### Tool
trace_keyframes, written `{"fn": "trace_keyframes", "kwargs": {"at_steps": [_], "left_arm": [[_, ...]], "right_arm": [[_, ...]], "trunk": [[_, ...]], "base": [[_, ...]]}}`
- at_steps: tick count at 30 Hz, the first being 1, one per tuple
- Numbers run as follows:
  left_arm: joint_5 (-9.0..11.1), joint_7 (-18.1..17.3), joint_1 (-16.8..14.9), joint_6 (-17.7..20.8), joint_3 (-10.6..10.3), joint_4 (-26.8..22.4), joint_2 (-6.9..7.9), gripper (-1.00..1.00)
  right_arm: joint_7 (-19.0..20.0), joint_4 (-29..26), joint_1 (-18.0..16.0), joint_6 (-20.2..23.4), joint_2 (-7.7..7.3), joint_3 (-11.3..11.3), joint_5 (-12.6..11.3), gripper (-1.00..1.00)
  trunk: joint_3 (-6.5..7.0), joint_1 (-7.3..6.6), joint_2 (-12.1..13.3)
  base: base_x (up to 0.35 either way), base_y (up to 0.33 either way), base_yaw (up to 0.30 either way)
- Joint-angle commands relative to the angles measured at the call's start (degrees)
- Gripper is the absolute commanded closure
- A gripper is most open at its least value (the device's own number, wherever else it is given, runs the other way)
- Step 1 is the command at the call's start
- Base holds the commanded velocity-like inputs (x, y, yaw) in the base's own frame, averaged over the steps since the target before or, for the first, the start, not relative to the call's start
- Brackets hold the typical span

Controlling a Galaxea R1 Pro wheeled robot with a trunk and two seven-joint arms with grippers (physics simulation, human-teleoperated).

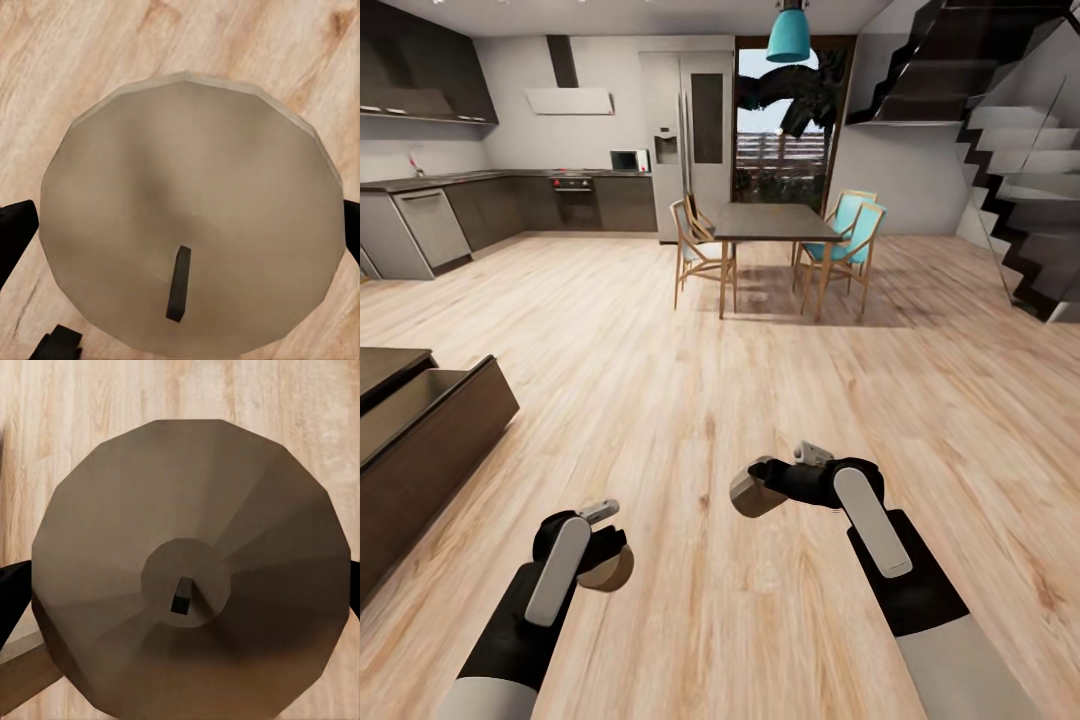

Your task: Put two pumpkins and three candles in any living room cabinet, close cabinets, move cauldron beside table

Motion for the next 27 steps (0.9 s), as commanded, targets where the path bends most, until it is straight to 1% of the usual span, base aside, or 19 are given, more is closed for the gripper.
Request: {"fn": "trace_keyframes", "kwargs": {"at_steps": [1,6,27], "left_arm": [[0.5,0.6,0.0,0.0,0.0,0.4,0.02,1.00],[0.3,0.7,0.0,0.0,0.0,1.2,0.01,1.00],[0.2,0.9,0.0,-0.1,-0.1,1.3,0.07,1.00]], "right_arm": [[-0.6,0.0,0.0,-0.1,0.01,0.0,-0.7,1.00],[-0.6,-0.1,0.0,-0.1,-0.04,0.0,-0.7,1.00],[-0.6,0.0,0.0,-0.1,-0.05,0.0,-0.6,1.00]], "trunk": [[-0.05,0.02,0.0],[-0.05,0.02,0.0],[-0.05,0.02,0.0]], "base": [[0.321,0.000,0.000],[0.320,0.000,0.000],[0.320,-0.001,0.000]]}}
